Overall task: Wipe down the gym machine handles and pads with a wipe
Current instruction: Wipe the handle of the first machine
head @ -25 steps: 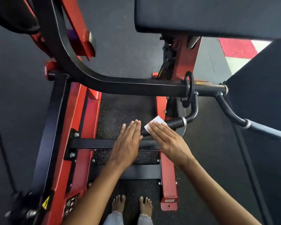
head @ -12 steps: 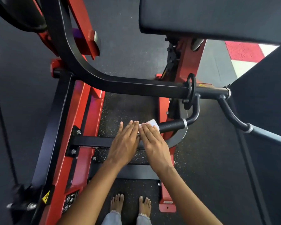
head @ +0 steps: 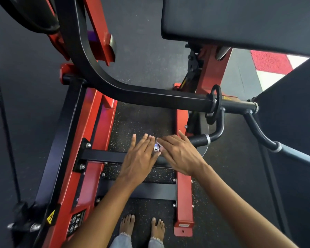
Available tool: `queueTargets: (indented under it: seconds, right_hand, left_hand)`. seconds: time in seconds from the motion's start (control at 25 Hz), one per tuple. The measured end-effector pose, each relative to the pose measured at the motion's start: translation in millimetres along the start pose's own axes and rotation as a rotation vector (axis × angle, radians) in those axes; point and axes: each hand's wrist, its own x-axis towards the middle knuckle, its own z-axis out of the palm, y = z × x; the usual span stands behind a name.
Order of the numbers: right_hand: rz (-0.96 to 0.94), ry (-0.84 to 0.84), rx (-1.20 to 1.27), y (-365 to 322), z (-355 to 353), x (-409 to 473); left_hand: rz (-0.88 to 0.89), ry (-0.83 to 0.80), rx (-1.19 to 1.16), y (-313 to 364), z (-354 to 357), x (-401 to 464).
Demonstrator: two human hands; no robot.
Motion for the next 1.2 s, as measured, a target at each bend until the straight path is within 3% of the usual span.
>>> queueTargets:
  seconds: [0.28, 0.52, 0.68, 0.88, 1.08, 1.12, 1.2]
  right_hand:
    - [0.277, -0.086, -0.147, 66.8, -36.4, -15.2]
    - [0.214, -0.111, 0.068, 3.0, -12.5, 22.7]
    - [0.08, 0.023, 0.063, -2.7, 2.2, 9.4]
    - [0.059, 0.285, -0.001, -9.9, 12.4, -27.8]
    - [-0.045, 0.304, -0.061, -7.5, 25.2, -35.4]
    - [-0.012, 0.321, -0.013, -0.9, 23.2, -41.2]
    - [0.266, 0.387, 0.241, 15.6, 14.7, -54.2]
  left_hand:
    - [0.033, 0.034, 0.054, -4.1, 2.6, 1.1]
    - [0.045, 0.005, 0.077, -6.3, 1.8, 2.8]
    - [0.044, -0.003, 0.047, -7.1, 2.1, 2.4]
    - [0.066, 0.028, -0.042, -8.8, 0.6, 4.1]
    - [0.074, -0.002, -0.086, -10.1, 0.8, 6.5]
    - [0.073, -0.001, -0.098, -9.8, 0.9, 6.6]
    - [0.068, 0.009, -0.123, -9.5, 0.9, 7.3]
